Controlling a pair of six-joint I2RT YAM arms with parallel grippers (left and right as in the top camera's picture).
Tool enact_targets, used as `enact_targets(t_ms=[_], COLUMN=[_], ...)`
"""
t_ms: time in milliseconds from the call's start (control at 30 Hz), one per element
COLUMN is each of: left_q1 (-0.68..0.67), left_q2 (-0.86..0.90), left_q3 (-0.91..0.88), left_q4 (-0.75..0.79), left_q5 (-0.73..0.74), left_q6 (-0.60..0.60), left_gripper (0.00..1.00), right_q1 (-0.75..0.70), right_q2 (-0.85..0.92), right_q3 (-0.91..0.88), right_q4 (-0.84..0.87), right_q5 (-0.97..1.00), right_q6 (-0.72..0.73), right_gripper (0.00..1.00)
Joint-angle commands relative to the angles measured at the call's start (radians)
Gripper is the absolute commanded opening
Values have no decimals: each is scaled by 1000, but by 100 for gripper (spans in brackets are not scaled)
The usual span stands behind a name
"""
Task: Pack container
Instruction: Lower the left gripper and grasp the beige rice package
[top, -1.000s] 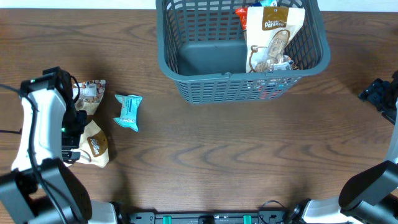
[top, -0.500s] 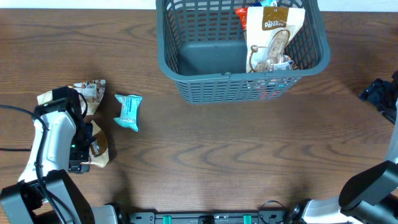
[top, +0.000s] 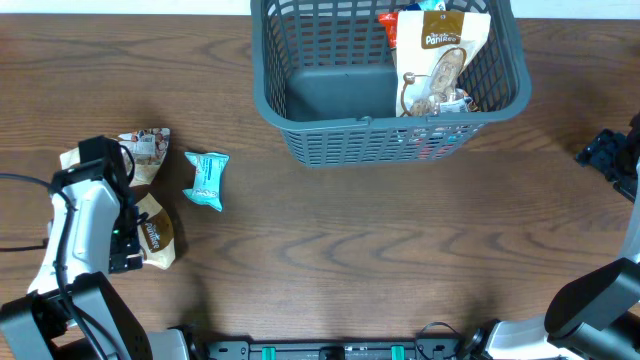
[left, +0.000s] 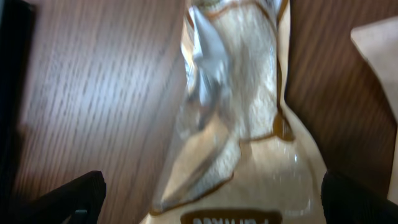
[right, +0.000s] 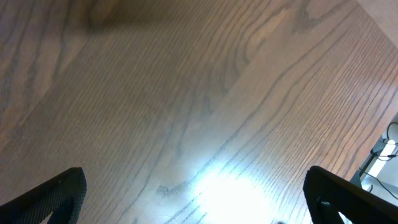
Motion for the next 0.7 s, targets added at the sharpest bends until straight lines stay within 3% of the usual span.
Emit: enact_targets(t_ms=[0,267,500,667], left_q1=[39,85,85,85], left_q2=[-3,-3,-3,-3], left_q3=[-24,-109,-157,-204], left_q4=[-1,118,232,370], left_q5=[-55,-51,-51,-13], left_q6=[-32,85,89,154], left_gripper=[99,99,99,99], right_q1=[-8,-8,-8,-8], right_q2=[0,0,0,0], right_q3=[-5,-5,-5,-5], right_q4=[-2,6,8,-3], right_q5=[20,21,20,20], right_q6=[-14,-14,-15,-15], right_gripper=[99,99,99,99])
